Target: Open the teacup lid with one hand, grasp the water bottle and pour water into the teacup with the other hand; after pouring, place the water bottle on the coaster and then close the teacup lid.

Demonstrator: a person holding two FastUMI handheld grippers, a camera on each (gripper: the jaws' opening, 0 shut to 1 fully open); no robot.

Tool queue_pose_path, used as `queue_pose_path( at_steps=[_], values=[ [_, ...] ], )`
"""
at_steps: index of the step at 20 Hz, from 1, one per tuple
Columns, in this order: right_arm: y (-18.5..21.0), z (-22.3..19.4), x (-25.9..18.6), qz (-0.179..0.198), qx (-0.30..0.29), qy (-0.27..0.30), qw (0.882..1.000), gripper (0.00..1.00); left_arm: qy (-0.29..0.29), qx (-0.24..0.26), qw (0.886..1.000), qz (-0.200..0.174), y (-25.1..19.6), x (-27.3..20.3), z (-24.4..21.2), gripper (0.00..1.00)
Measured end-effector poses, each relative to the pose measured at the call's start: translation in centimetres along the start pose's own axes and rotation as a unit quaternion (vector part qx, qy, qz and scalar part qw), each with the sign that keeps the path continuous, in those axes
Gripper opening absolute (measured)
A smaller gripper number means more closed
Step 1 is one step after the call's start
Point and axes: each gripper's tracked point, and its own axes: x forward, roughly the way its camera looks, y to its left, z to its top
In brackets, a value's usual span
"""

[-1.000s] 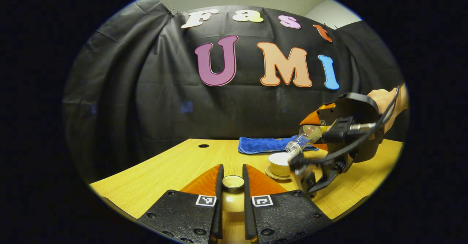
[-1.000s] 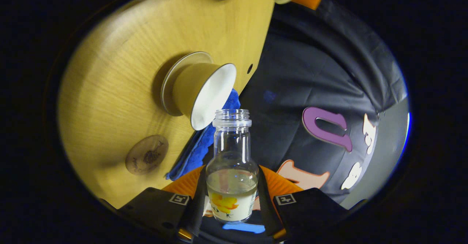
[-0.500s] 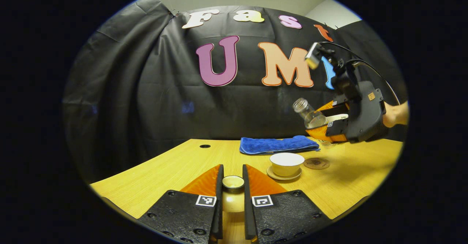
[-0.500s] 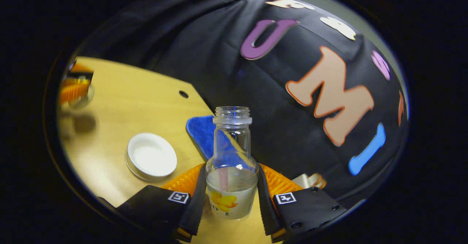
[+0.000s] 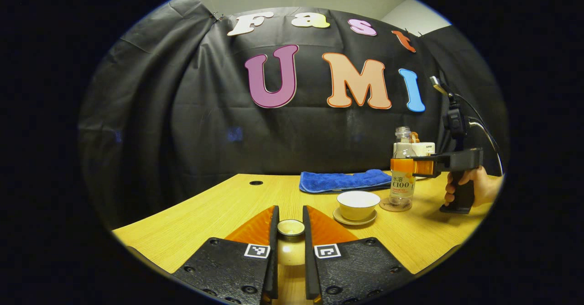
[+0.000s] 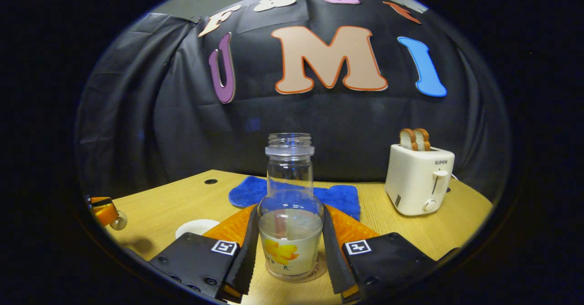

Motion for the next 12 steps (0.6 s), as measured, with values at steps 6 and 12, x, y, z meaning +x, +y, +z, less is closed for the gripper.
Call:
queue_pose_path(
  at_steps=[6,12],
  values=[
    [0.00,-0.55,0.50,-0.007,-0.003,-0.012,1.000,0.69,0.000,0.000,1.000,0.000,0.02,0.00,0.02,0.20],
    [0.58,-0.48,0.02,-0.007,-0.036,-0.034,0.999,0.71,0.001,0.000,1.000,0.000,0.02,0.00,0.07,0.21]
  ],
)
